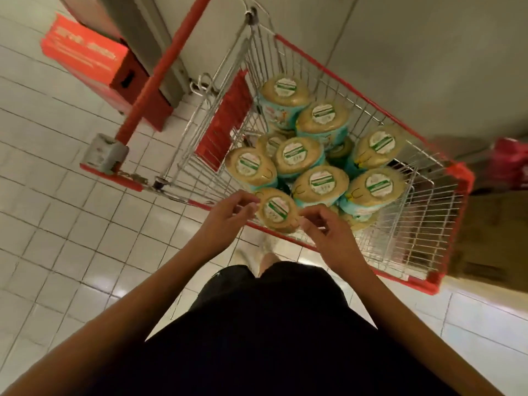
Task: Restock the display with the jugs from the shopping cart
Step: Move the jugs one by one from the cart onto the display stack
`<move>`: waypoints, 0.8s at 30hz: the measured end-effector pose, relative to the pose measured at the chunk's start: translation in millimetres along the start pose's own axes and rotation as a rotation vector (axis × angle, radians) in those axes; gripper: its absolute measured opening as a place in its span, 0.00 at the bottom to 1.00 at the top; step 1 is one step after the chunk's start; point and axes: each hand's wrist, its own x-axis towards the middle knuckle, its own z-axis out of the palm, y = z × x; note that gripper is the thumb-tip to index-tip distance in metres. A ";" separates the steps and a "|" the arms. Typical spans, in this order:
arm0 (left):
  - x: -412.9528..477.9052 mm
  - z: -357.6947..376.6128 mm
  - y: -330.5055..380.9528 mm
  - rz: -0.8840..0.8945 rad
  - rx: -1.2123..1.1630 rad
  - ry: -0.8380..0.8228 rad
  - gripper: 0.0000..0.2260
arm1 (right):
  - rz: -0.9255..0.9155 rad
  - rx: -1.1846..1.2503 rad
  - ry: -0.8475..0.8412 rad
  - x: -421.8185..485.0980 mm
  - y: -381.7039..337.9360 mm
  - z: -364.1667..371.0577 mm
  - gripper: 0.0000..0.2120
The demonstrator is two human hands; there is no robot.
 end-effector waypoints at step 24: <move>233.2 -14.3 -121.8 -0.970 -0.803 0.050 0.16 | 0.080 -0.616 -0.129 251.9 30.5 138.0 0.64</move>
